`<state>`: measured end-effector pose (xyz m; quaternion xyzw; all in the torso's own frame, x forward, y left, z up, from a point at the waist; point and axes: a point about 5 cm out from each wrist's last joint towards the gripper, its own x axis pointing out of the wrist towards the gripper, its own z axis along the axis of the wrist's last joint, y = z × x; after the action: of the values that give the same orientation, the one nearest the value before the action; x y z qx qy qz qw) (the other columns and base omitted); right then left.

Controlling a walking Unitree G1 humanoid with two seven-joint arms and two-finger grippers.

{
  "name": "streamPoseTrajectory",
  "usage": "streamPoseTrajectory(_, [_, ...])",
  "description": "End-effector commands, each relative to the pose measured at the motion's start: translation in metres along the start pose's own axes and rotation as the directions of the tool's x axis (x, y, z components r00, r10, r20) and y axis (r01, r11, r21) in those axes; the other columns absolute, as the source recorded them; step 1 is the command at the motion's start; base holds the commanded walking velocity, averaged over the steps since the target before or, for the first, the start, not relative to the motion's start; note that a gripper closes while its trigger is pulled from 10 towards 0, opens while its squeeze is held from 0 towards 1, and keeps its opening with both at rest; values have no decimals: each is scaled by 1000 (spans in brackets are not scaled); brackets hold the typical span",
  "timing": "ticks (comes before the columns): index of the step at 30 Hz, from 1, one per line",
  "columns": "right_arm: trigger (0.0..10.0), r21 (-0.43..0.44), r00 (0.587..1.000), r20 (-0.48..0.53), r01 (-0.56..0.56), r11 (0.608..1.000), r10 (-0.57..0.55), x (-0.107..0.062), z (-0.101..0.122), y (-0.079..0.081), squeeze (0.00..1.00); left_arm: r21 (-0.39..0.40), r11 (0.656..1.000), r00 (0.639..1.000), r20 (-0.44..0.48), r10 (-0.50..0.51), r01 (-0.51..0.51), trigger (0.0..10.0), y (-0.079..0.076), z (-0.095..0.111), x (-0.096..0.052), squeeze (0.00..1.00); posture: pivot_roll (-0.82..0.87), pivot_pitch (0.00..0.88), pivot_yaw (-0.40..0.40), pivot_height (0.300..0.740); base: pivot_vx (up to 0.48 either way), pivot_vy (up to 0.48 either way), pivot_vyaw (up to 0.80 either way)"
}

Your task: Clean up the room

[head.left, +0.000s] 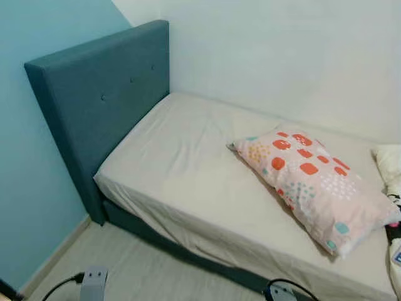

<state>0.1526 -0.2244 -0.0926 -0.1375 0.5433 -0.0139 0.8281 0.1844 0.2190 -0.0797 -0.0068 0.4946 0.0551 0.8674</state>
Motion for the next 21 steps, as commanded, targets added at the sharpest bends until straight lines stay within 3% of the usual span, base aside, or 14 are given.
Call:
streamPoseTrajectory(1, [10000,14,1000,-21,2,1000,-2,0,-6,-1,0,-5,1000,1000,-6,0,0,10000,0,0,0,0,-128,24,-55,740,0,-480,0])
streamPoseTrajectory(13, [10000,17,1000,-13,1,1000,-1,0,-2,1,0,-9,1000,1000,-2,-1,1,10000,-1,1,0,0,-125,18,-56,740,0,-480,0])
streamPoseTrajectory(21, [10000,16,1000,-13,-3,1000,3,0,-2,2,0,-17,1000,1000,-1,-1,1,10000,0,1,0,0,-122,17,-56,740,0,-60,0])
